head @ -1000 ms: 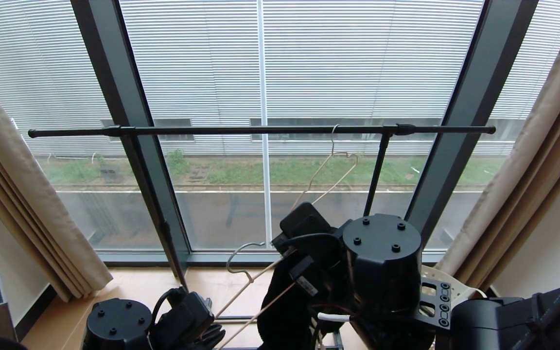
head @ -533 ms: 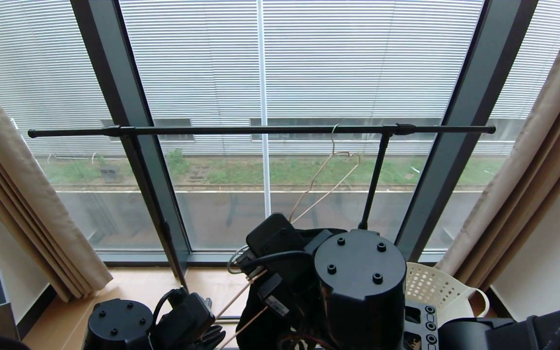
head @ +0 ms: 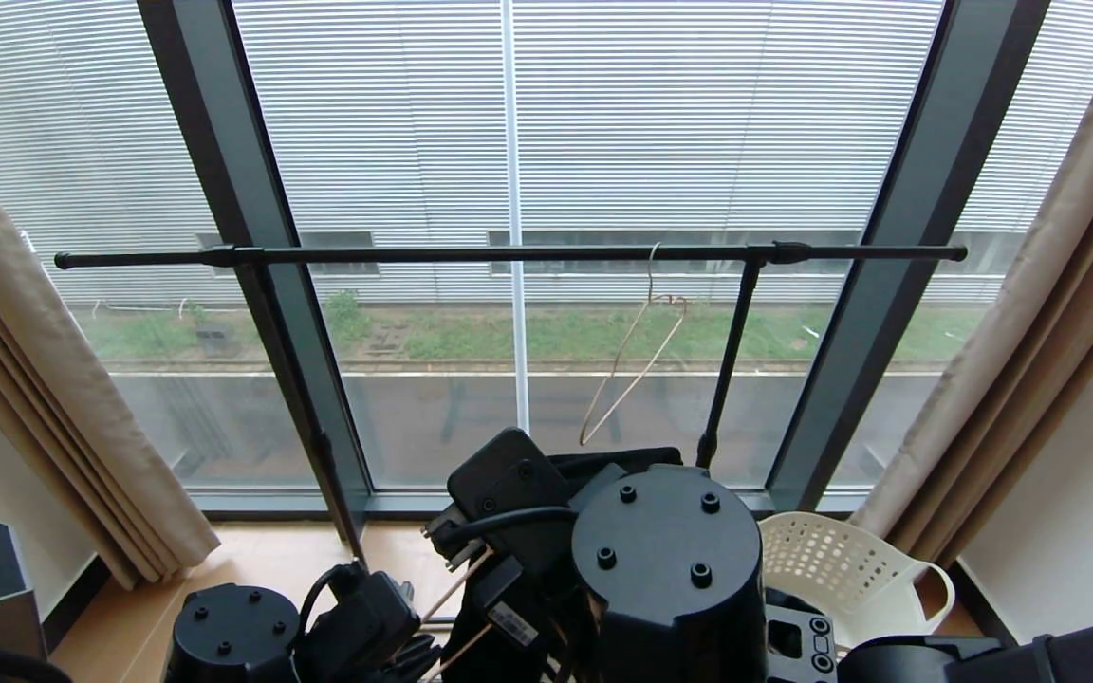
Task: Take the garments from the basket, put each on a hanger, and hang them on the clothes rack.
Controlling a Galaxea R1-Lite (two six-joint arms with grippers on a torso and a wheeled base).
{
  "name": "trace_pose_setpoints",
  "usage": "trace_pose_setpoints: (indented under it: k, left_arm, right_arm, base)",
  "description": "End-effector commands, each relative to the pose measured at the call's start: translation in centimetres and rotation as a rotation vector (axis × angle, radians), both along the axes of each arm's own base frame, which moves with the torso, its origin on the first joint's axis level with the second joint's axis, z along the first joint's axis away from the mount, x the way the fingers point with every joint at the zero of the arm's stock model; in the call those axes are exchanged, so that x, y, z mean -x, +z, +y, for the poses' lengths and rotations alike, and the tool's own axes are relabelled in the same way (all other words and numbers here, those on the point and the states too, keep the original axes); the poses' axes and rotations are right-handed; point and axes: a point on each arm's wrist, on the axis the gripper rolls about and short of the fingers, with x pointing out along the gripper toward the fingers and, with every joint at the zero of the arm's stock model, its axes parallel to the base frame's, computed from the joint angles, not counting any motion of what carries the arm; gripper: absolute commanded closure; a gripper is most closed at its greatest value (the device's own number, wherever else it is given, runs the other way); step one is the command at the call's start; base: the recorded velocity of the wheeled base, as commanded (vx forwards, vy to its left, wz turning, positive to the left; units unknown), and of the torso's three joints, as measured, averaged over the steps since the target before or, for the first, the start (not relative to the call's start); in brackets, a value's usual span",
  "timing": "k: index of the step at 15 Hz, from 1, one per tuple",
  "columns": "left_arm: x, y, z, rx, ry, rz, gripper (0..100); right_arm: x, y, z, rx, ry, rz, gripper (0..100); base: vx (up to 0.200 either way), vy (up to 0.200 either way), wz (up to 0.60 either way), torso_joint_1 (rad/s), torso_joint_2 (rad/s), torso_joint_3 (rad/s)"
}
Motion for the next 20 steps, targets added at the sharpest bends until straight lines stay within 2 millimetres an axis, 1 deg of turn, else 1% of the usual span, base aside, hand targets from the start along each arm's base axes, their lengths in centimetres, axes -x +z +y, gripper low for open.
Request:
trace_pose_setpoints:
  k: [1,5,13,15,17,20]
  left_arm:
    - [0.0,0.1,0.0,0.005,0.000,-0.007,100]
    - [0.0,0.4,-0.1,0.028,-0.006,-0.035,100]
    - [0.0,0.5,-0.2,0.037,-0.010,-0.048,100]
    - [0.0,0.5,-0.2,0.037,-0.010,-0.048,100]
    - [0.0,0.5,-0.3,0.037,-0.014,-0.048,100]
    - [0.0,0.5,-0.3,0.037,-0.015,-0.049,100]
  right_arm:
    - [0.1,0.1,-0.2,-0.001,0.001,-0.001,0]
    - [-0.1,0.4,-0.4,-0.029,-0.017,0.007,0]
    - [-2.4,0.1,-1.4,-0.030,-0.095,0.008,0]
    - [-2.7,0.4,-1.3,-0.040,-0.102,0.003,0]
    - [-3.2,-0.1,-1.0,-0.033,-0.110,0.007,0]
    - [-3.3,-0.6,-0.8,-0.020,-0.110,0.013,0]
  base:
    - [0.000,0.000,0.00,0.000,0.00,0.000]
    - [0.000,0.000,0.00,0.000,0.00,0.000]
    - [0.000,0.000,0.00,0.000,0.00,0.000]
    - [0.000,0.000,0.00,0.000,0.00,0.000]
    - [0.000,0.000,0.00,0.000,0.00,0.000]
    - [0.000,0.000,0.00,0.000,0.00,0.000]
